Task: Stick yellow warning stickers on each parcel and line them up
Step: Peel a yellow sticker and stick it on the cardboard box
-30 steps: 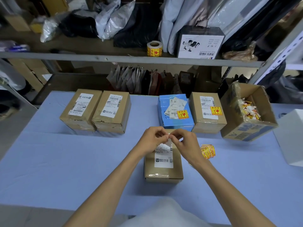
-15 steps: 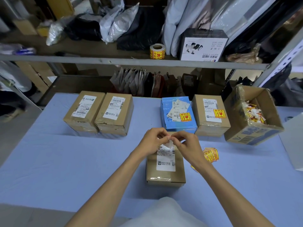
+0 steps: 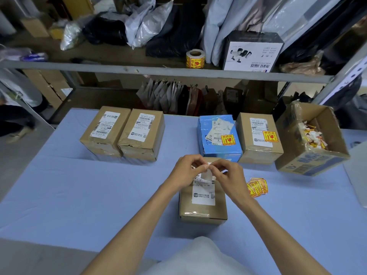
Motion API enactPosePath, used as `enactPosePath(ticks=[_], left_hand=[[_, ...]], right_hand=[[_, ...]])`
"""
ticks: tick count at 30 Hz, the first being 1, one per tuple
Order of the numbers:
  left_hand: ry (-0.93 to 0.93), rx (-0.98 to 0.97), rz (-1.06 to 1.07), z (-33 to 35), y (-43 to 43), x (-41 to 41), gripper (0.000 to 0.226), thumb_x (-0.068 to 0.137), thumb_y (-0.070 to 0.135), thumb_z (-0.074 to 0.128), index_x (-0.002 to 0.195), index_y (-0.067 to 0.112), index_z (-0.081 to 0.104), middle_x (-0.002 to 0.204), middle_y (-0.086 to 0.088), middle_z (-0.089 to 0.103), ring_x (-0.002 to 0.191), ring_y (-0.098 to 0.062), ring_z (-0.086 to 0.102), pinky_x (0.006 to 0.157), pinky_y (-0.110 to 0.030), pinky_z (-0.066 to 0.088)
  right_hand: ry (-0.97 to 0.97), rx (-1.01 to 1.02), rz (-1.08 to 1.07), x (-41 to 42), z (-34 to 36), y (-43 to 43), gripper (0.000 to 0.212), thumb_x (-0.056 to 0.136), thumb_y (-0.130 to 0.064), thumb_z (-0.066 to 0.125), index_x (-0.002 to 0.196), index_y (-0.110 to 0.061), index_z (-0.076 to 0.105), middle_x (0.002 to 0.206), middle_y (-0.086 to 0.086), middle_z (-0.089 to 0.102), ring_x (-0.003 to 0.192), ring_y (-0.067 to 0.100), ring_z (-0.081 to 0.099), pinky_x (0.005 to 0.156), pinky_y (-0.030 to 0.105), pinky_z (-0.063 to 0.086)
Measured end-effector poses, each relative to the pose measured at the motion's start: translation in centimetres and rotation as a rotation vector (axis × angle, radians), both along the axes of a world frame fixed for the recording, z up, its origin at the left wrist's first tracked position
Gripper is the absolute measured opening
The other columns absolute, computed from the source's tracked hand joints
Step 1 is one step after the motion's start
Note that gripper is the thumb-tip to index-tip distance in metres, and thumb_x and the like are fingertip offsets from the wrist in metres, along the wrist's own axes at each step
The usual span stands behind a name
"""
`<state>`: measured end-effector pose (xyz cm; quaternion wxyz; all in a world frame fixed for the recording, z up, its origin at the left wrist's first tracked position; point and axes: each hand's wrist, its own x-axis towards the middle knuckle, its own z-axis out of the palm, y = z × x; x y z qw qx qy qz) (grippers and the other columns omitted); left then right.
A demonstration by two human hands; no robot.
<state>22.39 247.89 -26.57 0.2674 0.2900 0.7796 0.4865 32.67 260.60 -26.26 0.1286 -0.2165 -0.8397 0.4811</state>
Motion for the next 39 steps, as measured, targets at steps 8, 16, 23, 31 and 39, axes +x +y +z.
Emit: enactPosePath(ticks=[8,16,23,31,39], left_hand=[[-0.106,0.075,0.116,-0.3,0.0,0.1,0.011,0.086,0.013,0.062,0.078,0.019,0.063,0.081,0.001,0.070,0.077,-0.011,0.066,0.075,-0.024,0.052],[-0.172,0.084,0.172,0.3,2.0,0.3,0.022,0.088,0.034,0.065,0.077,0.017,0.056,0.081,0.000,0.067,0.080,-0.015,0.066,0.075,-0.026,0.052],[-0.228,0.041,0.283,-0.7,2.4,0.3,0.024,0.091,0.029,0.062,0.075,0.018,0.049,0.082,-0.004,0.068,0.076,-0.014,0.068,0.073,-0.035,0.056],[-0.143,-0.008,0.291,-0.4,3.0,0.5,0.027,0.087,0.031,0.067,0.074,0.016,0.049,0.073,-0.002,0.065,0.065,-0.013,0.064,0.065,-0.031,0.055],[-0.516,0.162,0.435,0.0,2.9,-0.4,0.021,0.095,0.008,0.052,0.078,0.012,0.040,0.082,-0.009,0.053,0.073,-0.019,0.058,0.048,-0.023,0.051]], right_hand=[[0.047,-0.305,-0.160,-0.5,0.1,-0.2,0.014,0.087,-0.005,0.058,0.079,-0.008,0.069,0.071,0.005,0.069,0.065,0.013,0.066,0.061,0.033,0.056],[0.083,-0.388,-0.150,-1.0,0.3,-0.7,0.014,0.091,-0.010,0.060,0.081,-0.006,0.069,0.072,0.010,0.070,0.067,0.021,0.067,0.064,0.033,0.057],[0.098,-0.557,-0.263,-0.6,-0.2,0.1,0.013,0.094,-0.006,0.052,0.091,0.002,0.062,0.079,0.014,0.065,0.070,0.019,0.064,0.067,0.033,0.056],[0.092,-0.393,-0.177,-0.5,-0.7,0.2,0.012,0.085,-0.016,0.072,0.090,-0.007,0.067,0.083,0.008,0.070,0.079,0.019,0.068,0.069,0.029,0.059],[0.076,-0.496,-0.269,-0.7,-1.0,1.1,0.003,0.090,-0.003,0.060,0.087,-0.005,0.060,0.084,0.018,0.067,0.074,0.023,0.067,0.062,0.025,0.057]])
